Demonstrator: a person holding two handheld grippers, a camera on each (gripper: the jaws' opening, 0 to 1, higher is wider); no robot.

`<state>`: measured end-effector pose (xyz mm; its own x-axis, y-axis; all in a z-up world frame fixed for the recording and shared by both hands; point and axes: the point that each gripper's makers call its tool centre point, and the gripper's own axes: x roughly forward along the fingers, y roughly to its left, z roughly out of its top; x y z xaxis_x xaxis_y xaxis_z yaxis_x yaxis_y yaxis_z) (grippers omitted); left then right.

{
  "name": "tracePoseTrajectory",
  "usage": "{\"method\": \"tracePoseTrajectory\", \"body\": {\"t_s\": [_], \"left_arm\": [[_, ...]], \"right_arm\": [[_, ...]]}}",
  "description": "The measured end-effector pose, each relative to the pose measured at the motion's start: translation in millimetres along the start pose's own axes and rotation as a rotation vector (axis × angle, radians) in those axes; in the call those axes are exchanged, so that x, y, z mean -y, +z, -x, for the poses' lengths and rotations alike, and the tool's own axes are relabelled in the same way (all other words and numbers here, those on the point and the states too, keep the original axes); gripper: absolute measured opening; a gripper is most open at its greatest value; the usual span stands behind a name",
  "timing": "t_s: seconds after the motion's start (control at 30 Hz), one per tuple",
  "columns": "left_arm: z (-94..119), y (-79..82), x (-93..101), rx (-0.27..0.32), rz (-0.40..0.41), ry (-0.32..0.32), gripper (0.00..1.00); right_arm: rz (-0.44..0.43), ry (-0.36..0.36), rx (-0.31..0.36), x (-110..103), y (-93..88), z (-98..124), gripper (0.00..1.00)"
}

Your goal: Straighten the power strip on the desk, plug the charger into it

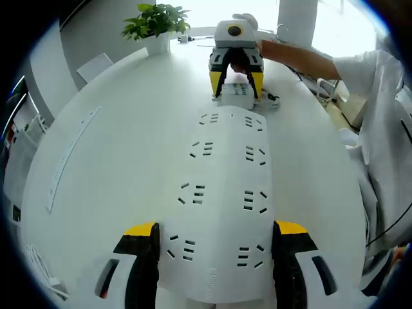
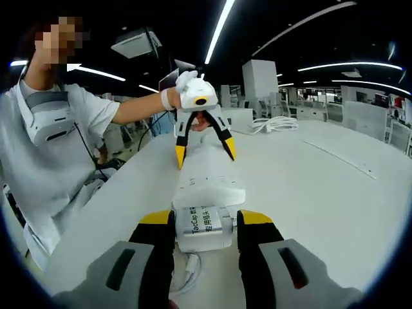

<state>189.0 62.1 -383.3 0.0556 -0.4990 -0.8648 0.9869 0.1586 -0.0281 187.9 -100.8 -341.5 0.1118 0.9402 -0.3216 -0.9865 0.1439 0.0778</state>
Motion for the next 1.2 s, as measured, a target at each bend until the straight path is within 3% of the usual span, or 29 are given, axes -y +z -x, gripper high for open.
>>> {"method": "tracePoseTrajectory", "body": {"t_s": [0.1, 0.13, 0.17, 0.2, 0.33, 0.4, 0.5, 0.63, 0.87, 0.97, 1.03, 1.1, 1.2], "left_arm": [[-0.1, 0.3, 0.0, 0.005, 0.002, 0.001, 0.72], [-0.1, 0.4, 0.0, 0.008, 0.003, 0.002, 0.72], [-0.1, 0.4, -0.1, 0.012, 0.004, 0.002, 0.72], [0.3, 0.0, -0.5, 0.022, 0.004, 0.001, 0.72], [0.0, 0.7, -0.3, 0.027, 0.003, 0.001, 0.72], [0.0, 0.8, -0.3, 0.029, 0.003, 0.001, 0.72], [0.0, 0.9, -0.2, 0.032, 0.004, 0.001, 0.72], [-0.3, 1.5, 0.0, 0.042, 0.012, 0.007, 0.72], [-1.2, 2.2, 1.9, 0.038, 0.012, 0.007, 0.72], [-1.5, 2.4, 2.4, 0.041, 0.012, 0.008, 0.72], [-1.7, 2.6, 2.9, 0.041, 0.013, 0.008, 0.72], [-1.7, 2.7, 3.1, 0.04, 0.013, 0.008, 0.72], [-1.7, 2.8, 3.1, 0.04, 0.013, 0.008, 0.72]], "right_arm": [[-0.131, -0.199, 0.106, 14.3, 20.6, 5.0, 0.49], [-0.139, -0.229, 0.106, 16.2, 21.0, 6.4, 0.51], [-0.145, -0.339, 0.092, 24.1, 20.4, 12.4, 0.55], [-0.117, -0.51, 0.085, 31.1, 22.3, 22.9, 0.58], [-0.208, -0.807, 0.125, 22.3, 19.0, 41.8, 0.58], [-0.237, -0.93, 0.157, 13.9, 14.6, 43.7, 0.58], [-0.256, -1.017, 0.162, 6.3, 8.7, 36.1, 0.57], [-0.197, -1.181, 0.072, 7.5, -5.8, 31.6, 0.54], [-0.181, -1.237, -0.001, 13.5, -12.9, 20.4, 0.42], [-0.214, -1.227, -0.027, 16.1, -19.6, 14.5, 0.41], [-0.178, -1.226, -0.073, 16.3, -22.2, 13.1, 0.36], [-0.153, -1.203, -0.054, 14.7, -17.8, 11.3, 0.3], [-0.161, -1.191, -0.05, 14.3, -19.0, 12.9, 0.29]]}}
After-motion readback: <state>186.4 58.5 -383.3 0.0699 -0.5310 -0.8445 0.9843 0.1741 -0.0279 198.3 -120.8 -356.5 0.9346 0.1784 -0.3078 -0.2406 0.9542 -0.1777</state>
